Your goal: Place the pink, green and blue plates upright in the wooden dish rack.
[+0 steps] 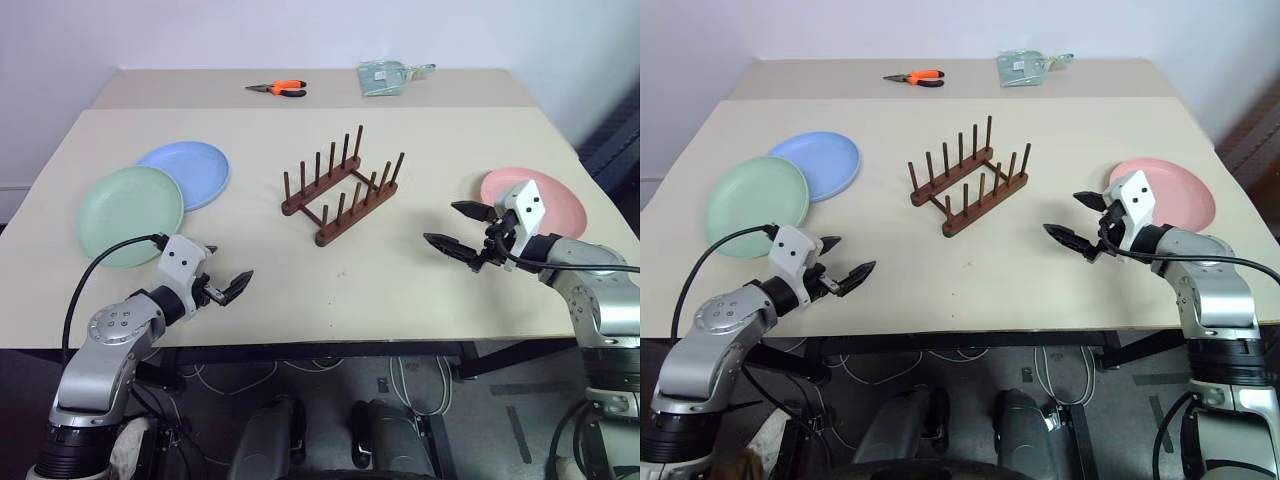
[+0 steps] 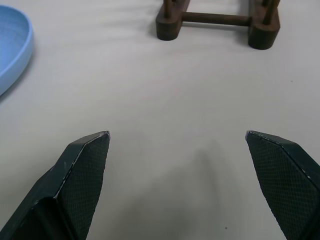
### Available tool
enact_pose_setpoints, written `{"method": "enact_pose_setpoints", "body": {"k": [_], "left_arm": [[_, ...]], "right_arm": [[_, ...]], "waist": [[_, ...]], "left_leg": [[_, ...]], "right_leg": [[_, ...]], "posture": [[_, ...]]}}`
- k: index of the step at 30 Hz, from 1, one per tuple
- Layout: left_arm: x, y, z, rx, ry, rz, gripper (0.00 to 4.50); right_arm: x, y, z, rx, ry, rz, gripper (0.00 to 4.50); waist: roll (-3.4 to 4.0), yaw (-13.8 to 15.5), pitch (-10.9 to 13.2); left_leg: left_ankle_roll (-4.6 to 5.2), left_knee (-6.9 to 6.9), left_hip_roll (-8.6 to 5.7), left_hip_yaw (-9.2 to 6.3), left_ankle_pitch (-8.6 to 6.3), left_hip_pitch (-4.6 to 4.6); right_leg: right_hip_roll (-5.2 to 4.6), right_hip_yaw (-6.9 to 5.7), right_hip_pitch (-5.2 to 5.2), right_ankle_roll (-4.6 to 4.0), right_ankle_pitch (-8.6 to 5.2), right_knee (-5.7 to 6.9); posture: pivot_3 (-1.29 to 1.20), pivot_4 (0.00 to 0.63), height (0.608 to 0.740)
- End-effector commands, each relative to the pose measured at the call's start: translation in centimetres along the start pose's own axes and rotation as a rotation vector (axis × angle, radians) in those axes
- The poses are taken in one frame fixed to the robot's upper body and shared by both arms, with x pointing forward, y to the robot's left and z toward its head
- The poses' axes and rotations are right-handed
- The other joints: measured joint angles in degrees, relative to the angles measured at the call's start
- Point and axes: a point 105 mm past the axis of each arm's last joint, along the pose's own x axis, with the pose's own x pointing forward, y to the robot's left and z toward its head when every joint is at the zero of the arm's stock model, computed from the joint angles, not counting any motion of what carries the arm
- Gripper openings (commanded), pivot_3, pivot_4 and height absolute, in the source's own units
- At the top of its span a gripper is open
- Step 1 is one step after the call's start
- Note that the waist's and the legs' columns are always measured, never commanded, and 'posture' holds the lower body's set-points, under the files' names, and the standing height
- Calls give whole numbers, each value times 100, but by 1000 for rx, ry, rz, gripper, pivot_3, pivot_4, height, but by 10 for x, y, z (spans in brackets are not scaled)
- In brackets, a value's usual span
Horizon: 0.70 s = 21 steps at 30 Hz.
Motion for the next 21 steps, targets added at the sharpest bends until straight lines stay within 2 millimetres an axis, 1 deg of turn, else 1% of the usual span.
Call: {"method": "enact_pose_setpoints", "body": {"k": [1,5,8,15,19,21], "left_arm": [[3,-6,5,28,-19,-12,4469],[4,-8,6,0,-34,-12,4469],[7,-14,4,8,-26,-37,4469],[13,-16,9,11,-38,-54,4469],[15,-19,10,12,-39,-74,4469],[20,-25,9,5,-39,-109,4469]], "right_arm": [[2,-3,9,-36,-35,-14,4500],[5,1,8,-44,-37,-14,4500],[6,5,9,-52,-39,-11,4500],[11,22,6,-59,-29,33,4500],[15,31,5,-42,-41,41,4500],[13,38,2,20,-38,79,4500]], "waist": [[0,3,0],[0,-1,0],[0,-2,0],[0,1,0],[0,0,0],[0,0,0]], "left_leg": [[0,0,0,0,0,0],[0,0,0,0,0,0],[0,0,0,0,0,0],[-1,0,0,0,-1,0],[0,0,0,0,0,0],[0,0,0,0,0,0]], "right_leg": [[0,0,0,0,0,0],[0,0,0,0,0,0],[0,0,-1,0,0,1],[0,0,0,0,0,0],[0,0,0,0,0,0],[0,0,-1,0,0,1]], "posture": [[0,150,740],[0,150,740],[0,150,740],[0,150,740],[0,150,740],[0,150,740]]}}
